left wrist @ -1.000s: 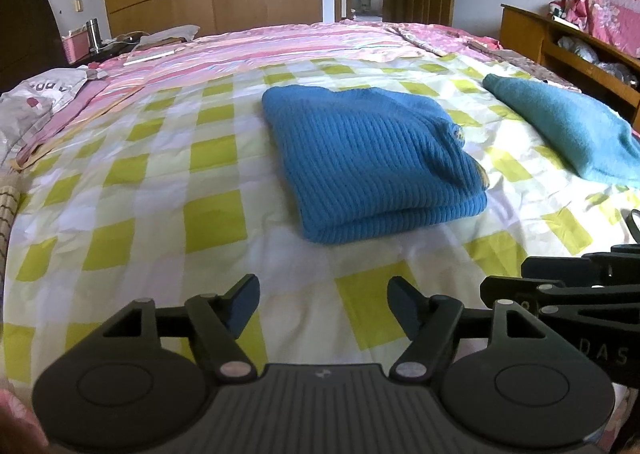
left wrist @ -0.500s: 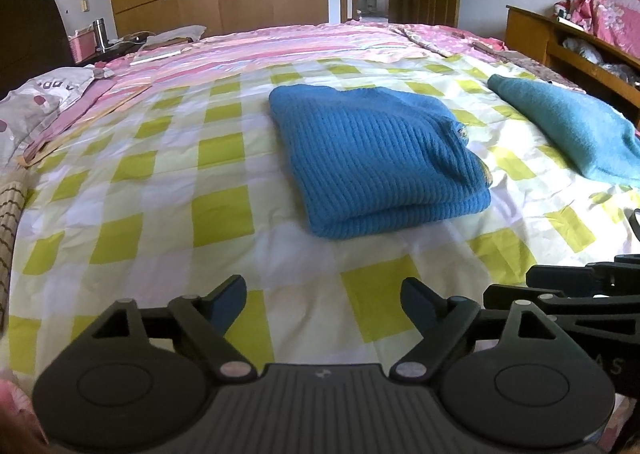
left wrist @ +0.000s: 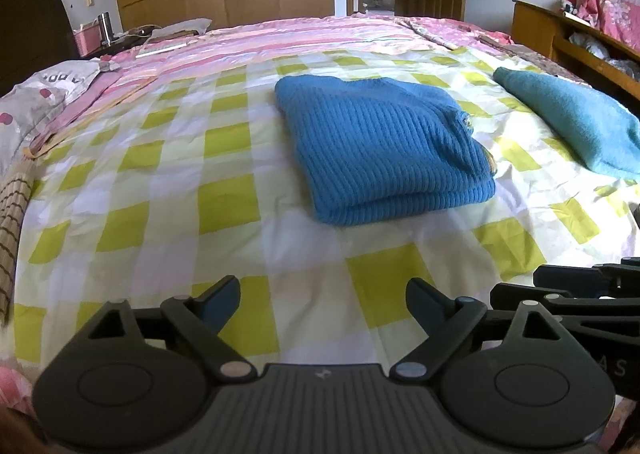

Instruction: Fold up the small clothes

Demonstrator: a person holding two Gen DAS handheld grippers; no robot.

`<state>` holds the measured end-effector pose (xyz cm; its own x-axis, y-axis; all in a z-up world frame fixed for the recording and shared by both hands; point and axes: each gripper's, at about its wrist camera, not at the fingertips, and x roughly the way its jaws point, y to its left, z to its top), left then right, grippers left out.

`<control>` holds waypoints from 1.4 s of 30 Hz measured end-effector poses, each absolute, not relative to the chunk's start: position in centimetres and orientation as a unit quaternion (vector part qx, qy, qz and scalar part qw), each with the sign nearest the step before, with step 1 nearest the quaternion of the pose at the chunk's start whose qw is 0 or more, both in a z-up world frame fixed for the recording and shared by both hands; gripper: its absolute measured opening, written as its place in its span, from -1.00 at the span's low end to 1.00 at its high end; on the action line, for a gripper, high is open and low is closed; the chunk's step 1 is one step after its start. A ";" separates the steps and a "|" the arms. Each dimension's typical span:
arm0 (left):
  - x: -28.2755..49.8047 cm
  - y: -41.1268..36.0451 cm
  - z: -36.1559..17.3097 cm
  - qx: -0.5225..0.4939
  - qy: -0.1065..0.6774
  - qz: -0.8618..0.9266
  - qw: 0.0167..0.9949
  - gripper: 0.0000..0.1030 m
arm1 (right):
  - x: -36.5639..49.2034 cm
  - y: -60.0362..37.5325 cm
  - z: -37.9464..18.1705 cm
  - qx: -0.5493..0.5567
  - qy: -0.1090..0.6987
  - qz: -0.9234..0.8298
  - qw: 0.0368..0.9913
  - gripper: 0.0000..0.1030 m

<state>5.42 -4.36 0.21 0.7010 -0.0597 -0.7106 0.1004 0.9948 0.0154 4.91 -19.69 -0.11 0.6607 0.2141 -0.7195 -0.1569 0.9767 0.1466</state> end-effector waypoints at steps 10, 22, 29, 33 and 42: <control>5.2 -4.4 -0.1 0.020 0.389 -0.045 0.920 0.88 | 4.3 -19.9 -0.4 0.046 0.400 0.094 0.911 -0.27; 4.9 -5.0 -0.8 0.034 0.399 -0.041 0.915 0.90 | 4.2 -20.2 -0.7 0.056 0.401 0.083 0.911 -0.27; 4.8 -5.0 -0.9 0.030 0.404 -0.043 0.913 0.90 | 4.1 -20.4 -0.9 0.061 0.403 0.080 0.909 -0.26; 4.6 -5.0 -1.0 0.035 0.403 -0.041 0.913 0.90 | 4.0 -20.4 -1.1 0.062 0.405 0.078 0.909 -0.26; 4.7 -4.9 -1.1 0.030 0.403 -0.037 0.914 0.89 | 3.9 -20.2 -1.3 0.061 0.407 0.077 0.908 -0.26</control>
